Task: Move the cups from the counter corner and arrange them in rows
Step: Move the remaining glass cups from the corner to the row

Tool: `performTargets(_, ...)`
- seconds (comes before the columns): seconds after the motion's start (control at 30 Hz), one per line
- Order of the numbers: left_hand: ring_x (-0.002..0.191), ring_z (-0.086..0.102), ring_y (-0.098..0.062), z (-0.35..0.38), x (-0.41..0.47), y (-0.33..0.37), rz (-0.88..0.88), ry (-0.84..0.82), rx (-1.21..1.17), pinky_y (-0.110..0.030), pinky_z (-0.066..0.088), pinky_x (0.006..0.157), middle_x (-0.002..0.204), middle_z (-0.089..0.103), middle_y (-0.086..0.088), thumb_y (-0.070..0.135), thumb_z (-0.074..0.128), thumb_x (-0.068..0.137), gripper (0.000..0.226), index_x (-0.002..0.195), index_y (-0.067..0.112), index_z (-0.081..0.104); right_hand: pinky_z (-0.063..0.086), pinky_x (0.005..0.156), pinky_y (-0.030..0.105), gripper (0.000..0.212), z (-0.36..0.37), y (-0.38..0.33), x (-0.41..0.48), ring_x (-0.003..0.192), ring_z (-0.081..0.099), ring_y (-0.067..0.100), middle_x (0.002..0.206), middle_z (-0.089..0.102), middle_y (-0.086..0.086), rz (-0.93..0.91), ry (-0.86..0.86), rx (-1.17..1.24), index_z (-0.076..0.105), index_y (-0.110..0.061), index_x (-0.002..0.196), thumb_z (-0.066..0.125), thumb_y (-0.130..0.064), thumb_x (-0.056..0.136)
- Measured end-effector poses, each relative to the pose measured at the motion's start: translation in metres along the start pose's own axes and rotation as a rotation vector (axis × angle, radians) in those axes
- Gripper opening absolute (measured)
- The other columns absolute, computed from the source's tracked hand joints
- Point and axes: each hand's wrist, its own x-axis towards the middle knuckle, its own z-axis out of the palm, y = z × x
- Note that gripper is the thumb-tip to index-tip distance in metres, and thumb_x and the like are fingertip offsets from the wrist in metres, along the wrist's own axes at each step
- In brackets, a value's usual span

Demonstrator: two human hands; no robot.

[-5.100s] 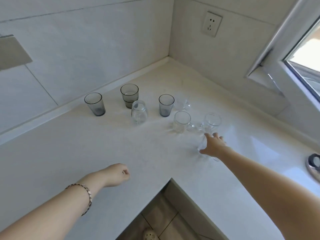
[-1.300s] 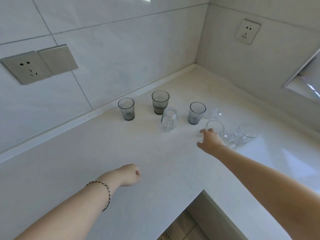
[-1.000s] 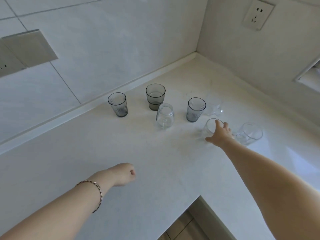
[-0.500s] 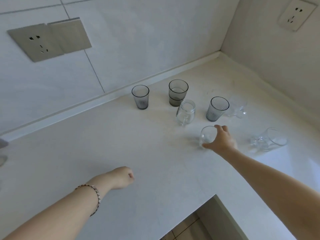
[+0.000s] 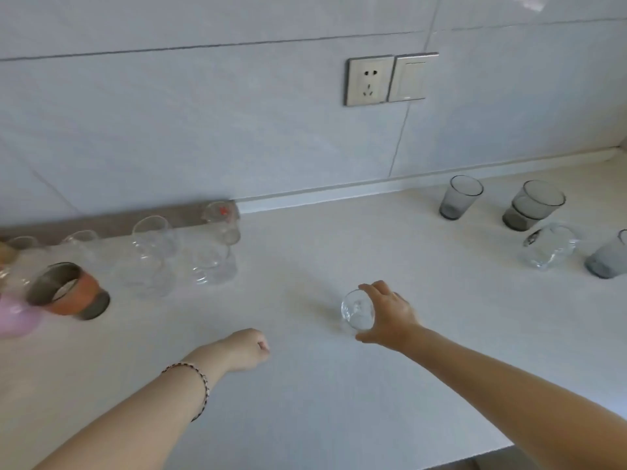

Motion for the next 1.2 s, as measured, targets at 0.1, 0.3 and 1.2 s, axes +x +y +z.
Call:
performTargets(0.1, 0.074, 0.035, -0.016, -0.016, -0.032, -0.090, -0.060, 0.018, -0.018, -0.024, 0.020, 0.051, 0.082, 0.040, -0.002, 0.021, 0.041, 0.078, 0.023, 0.056, 0.026, 0.033, 0.041, 0.098, 0.027, 0.089, 0.029, -0.085, 0.006, 0.121, 0.050, 0.019, 0.138, 0.038, -0.008, -0.087, -0.048, -0.037, 0.030, -0.028, 0.143, 0.076, -0.039, 0.068)
performTargets(0.3, 0.054, 0.027, -0.012, -0.035, -0.090, -0.227, -0.170, 0.083, -0.155, -0.024, 0.020, 0.051, 0.068, 0.034, 0.002, 0.022, 0.043, 0.085, 0.031, 0.057, 0.030, 0.032, 0.040, 0.100, 0.029, 0.091, 0.087, -0.233, 0.018, 0.122, 0.049, 0.021, 0.139, 0.037, -0.006, -0.240, -0.122, -0.060, 0.030, -0.026, 0.144, 0.078, -0.038, 0.067)
performTargets(1.2, 0.053, 0.026, -0.013, -0.010, -0.102, -0.316, -0.216, 0.043, -0.250, -0.024, 0.018, 0.050, 0.064, 0.029, 0.004, 0.015, 0.042, 0.083, 0.031, 0.058, 0.028, 0.030, 0.035, 0.110, 0.037, 0.077, 0.180, -0.355, 0.041, 0.136, 0.031, 0.027, 0.149, 0.023, 0.009, -0.214, -0.305, -0.123, 0.023, -0.013, 0.147, 0.066, -0.023, 0.084)
